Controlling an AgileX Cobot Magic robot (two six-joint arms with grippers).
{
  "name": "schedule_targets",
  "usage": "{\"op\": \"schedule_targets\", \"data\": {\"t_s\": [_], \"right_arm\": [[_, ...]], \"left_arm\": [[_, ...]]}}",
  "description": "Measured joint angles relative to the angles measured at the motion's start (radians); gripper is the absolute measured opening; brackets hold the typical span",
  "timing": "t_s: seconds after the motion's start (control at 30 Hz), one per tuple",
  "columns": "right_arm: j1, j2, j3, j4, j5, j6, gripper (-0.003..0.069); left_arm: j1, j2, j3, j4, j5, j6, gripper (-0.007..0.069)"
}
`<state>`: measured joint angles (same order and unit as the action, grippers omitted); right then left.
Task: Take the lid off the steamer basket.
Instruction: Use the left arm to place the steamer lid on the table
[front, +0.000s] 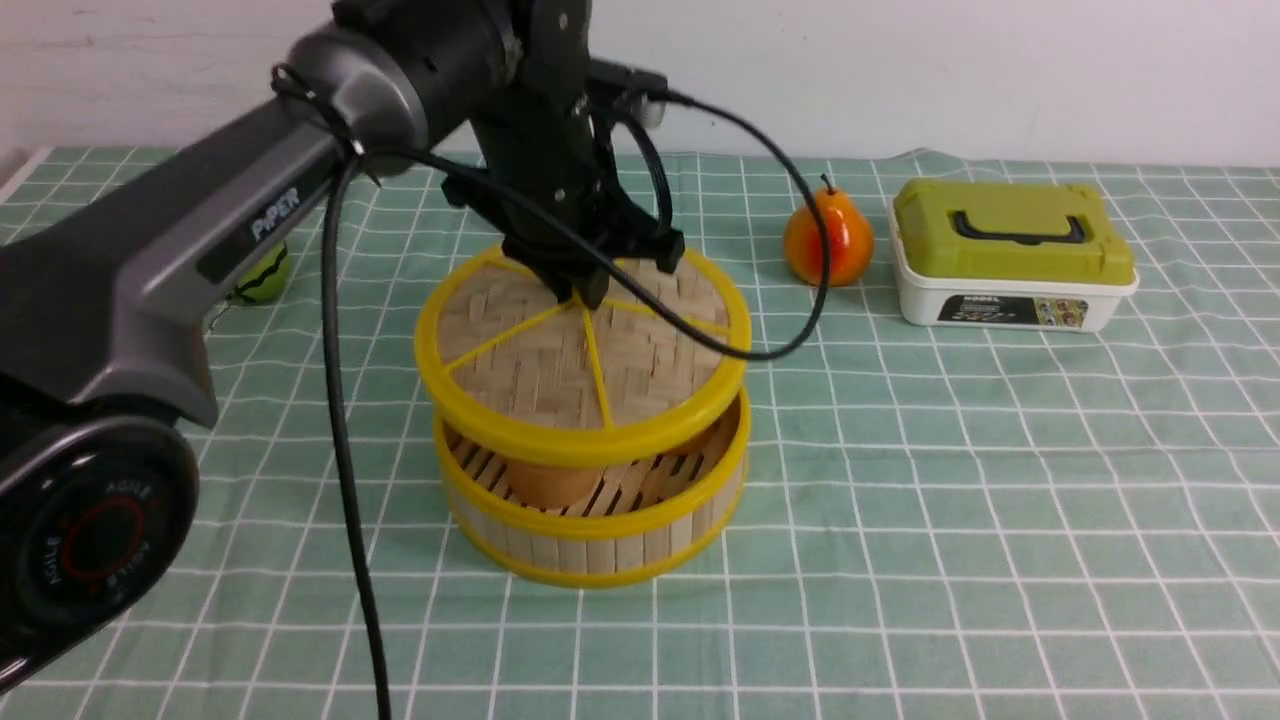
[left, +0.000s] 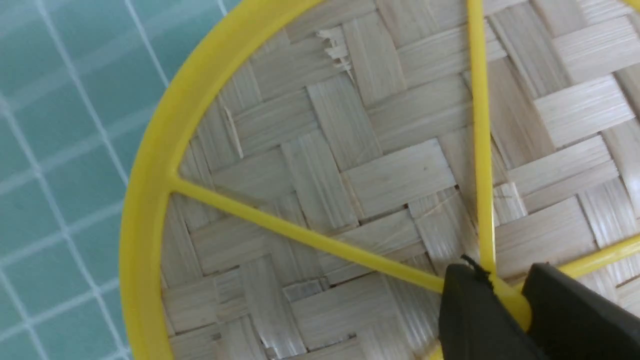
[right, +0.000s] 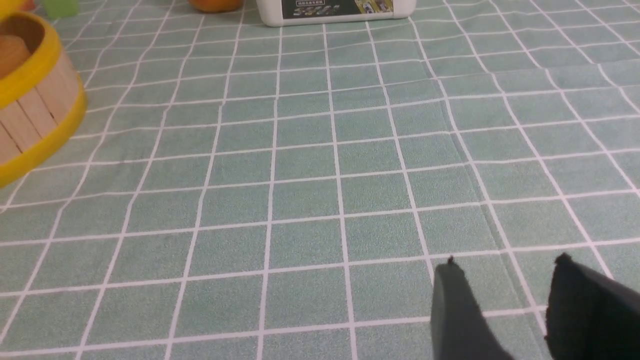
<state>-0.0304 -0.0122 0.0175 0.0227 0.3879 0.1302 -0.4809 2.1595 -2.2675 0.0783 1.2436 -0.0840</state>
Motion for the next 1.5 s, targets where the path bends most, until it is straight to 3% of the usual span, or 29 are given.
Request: {"op": "schedule_targets", "data": {"t_s": [0.23, 0.33, 0.47, 0.8, 0.9, 1.17, 1.5], "right_arm": [[0.000, 0.000, 0.000, 0.000, 0.000, 0.000, 0.0241], [0.000, 0.000, 0.000, 0.000, 0.000, 0.000, 0.0241], [0.000, 0.000, 0.000, 0.000, 0.000, 0.000, 0.0241], [0.000, 0.000, 0.000, 0.000, 0.000, 0.000, 0.0241], [0.000, 0.000, 0.000, 0.000, 0.000, 0.000, 0.0241], [0.000, 0.000, 0.000, 0.000, 0.000, 0.000, 0.0241], [0.000, 0.000, 0.000, 0.000, 0.000, 0.000, 0.0241]], "left_arm": [[0.000, -0.123, -0.026, 0.090, 0.000, -0.040, 0.0113], [0.003, -0.202, 0.057, 0.209, 0.000, -0.086, 0.0113], [0.040, -0.309, 0.191, 0.256, 0.000, -0.131, 0.0113], [0.328, -0.493, 0.782, 0.210, -0.007, -0.271, 0.0113], [0.386, -0.493, 0.954, 0.198, -0.135, -0.317, 0.0113], [0.382, -0.454, 1.052, 0.166, -0.436, -0.340, 0.0113], [0.381, -0.361, 1.052, 0.125, -0.526, -0.354, 0.0134]]}}
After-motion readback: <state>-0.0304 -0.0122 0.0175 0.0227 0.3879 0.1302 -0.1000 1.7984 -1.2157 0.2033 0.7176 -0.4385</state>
